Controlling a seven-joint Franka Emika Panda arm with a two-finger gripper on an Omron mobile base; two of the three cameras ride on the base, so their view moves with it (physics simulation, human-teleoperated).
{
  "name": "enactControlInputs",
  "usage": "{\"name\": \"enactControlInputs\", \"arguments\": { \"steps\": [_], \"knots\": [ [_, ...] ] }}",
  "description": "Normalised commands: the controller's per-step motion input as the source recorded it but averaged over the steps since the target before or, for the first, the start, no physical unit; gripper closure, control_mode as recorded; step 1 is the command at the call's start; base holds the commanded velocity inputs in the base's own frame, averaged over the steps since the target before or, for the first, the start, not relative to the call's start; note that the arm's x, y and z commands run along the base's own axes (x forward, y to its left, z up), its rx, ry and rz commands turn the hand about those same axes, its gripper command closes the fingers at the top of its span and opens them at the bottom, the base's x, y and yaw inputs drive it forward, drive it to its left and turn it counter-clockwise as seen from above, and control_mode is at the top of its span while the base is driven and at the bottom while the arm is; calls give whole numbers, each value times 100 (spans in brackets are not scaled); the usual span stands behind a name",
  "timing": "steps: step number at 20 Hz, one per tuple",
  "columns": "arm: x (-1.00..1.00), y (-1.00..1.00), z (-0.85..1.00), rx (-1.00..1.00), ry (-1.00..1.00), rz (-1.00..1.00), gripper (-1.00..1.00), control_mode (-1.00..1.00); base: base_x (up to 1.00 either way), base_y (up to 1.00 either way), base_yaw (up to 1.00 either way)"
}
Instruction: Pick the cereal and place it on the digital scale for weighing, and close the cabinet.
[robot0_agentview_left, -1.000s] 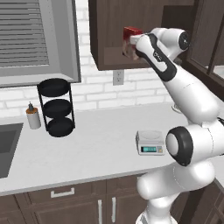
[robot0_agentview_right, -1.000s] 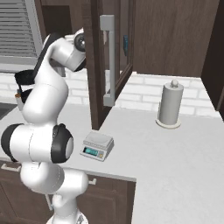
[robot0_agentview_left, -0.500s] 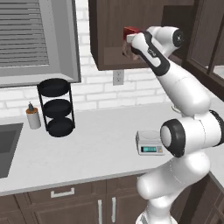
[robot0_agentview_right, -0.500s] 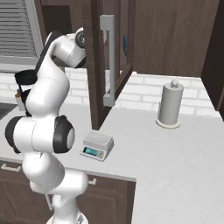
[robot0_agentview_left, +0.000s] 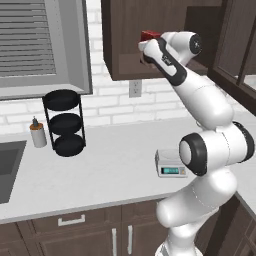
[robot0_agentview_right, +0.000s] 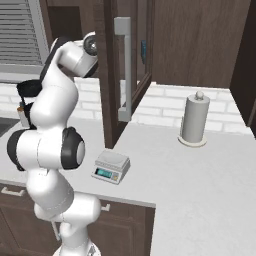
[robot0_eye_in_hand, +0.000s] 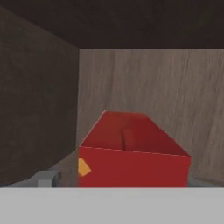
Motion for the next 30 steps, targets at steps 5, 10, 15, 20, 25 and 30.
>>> {"name": "enactControlInputs", "arguments": {
  "steps": [5,10,15,20,25,30],
  "knots": [
    [8,6,-2,0,0,0,100,-100,0,0,0],
    [-4,0,0,0,0,0,100,-100,0,0,0],
    [-55,0,0,0,0,0,100,-100,0,0,0],
    [-92,0,0,0,-5,0,100,-100,0,0,0],
    [-100,0,0,1,-4,0,100,-100,0,0,0],
    [-100,0,-8,6,0,0,100,-100,0,0,0]
  ]
}}
